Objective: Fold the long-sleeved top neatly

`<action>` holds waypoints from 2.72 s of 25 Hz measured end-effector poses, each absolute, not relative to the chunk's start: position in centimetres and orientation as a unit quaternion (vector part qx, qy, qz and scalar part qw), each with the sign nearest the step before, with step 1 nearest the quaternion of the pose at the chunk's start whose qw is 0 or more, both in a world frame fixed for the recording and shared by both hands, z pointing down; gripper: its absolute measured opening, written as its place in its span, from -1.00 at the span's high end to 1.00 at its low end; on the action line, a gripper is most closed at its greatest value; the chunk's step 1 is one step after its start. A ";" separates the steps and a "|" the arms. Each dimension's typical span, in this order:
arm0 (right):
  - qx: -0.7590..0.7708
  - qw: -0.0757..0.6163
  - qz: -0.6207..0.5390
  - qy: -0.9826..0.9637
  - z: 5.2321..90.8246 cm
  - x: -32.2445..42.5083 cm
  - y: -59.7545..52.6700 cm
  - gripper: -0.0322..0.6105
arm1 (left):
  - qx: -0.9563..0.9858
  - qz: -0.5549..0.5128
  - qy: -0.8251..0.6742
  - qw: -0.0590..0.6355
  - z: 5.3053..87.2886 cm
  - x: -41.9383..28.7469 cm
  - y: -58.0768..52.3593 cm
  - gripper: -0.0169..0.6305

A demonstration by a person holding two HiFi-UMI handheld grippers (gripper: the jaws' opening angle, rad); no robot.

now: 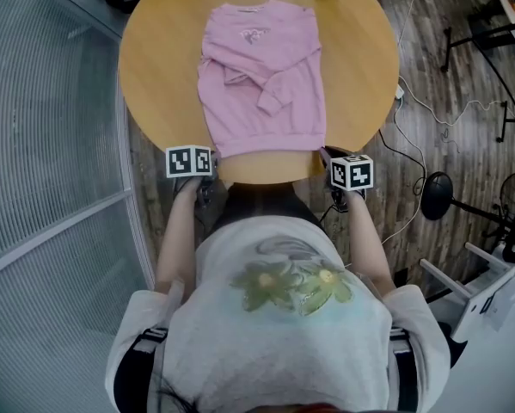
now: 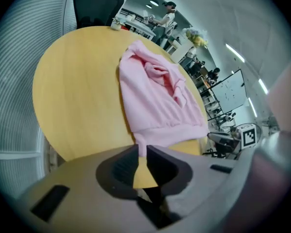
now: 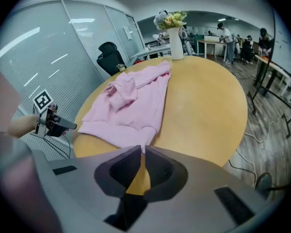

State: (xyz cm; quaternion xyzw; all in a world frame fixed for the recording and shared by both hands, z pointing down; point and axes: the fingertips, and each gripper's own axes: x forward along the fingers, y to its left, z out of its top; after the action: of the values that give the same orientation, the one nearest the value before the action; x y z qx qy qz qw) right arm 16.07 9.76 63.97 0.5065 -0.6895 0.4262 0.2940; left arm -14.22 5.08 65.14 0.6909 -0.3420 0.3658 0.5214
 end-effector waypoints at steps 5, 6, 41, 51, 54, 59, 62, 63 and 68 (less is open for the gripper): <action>0.519 0.277 0.437 -0.680 63.8 16.6 9.8 0.66 | 0.700 0.380 -0.361 0.485 64.5 -16.0 4.4 0.68; 0.522 0.274 0.432 -0.682 63.3 16.8 9.3 0.56 | 0.704 0.376 -0.368 0.477 64.0 -16.3 3.6 0.68; 0.449 0.334 0.069 -0.826 48.7 10.9 -9.1 0.82 | 0.828 0.360 -0.325 0.282 59.9 -5.9 -6.5 0.67; 0.474 0.266 0.001 -0.839 40.8 10.5 -12.9 0.82 | 0.808 0.487 -0.318 0.093 63.0 -3.6 -14.3 0.60; 0.475 0.257 -0.005 -0.842 40.1 10.5 -13.2 0.82 | 0.827 0.442 -0.337 0.089 60.9 -5.0 -14.1 0.92; 0.472 0.261 0.014 -0.842 41.6 11.7 -12.1 0.82 | 0.809 0.499 -0.304 0.067 62.0 -10.3 -11.2 0.92; 0.443 0.295 0.036 -0.846 45.5 11.8 -9.8 0.82 | 0.792 0.500 -0.322 0.136 63.0 -12.7 -10.4 0.75; 0.429 0.309 0.041 -0.848 47.0 11.7 -8.9 0.82 | 0.794 0.484 -0.333 0.158 62.6 -12.9 -10.3 0.74; 0.368 0.413 0.096 -0.828 55.9 12.6 -4.5 0.81 | 0.815 0.423 -0.340 0.205 60.6 -11.2 -10.1 0.74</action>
State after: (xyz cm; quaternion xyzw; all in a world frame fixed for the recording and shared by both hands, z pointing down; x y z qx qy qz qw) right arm 12.59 -4.46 55.90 0.3678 -0.8277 0.0962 0.4127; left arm -11.21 -10.12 60.57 0.8147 -0.3404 0.4225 0.2047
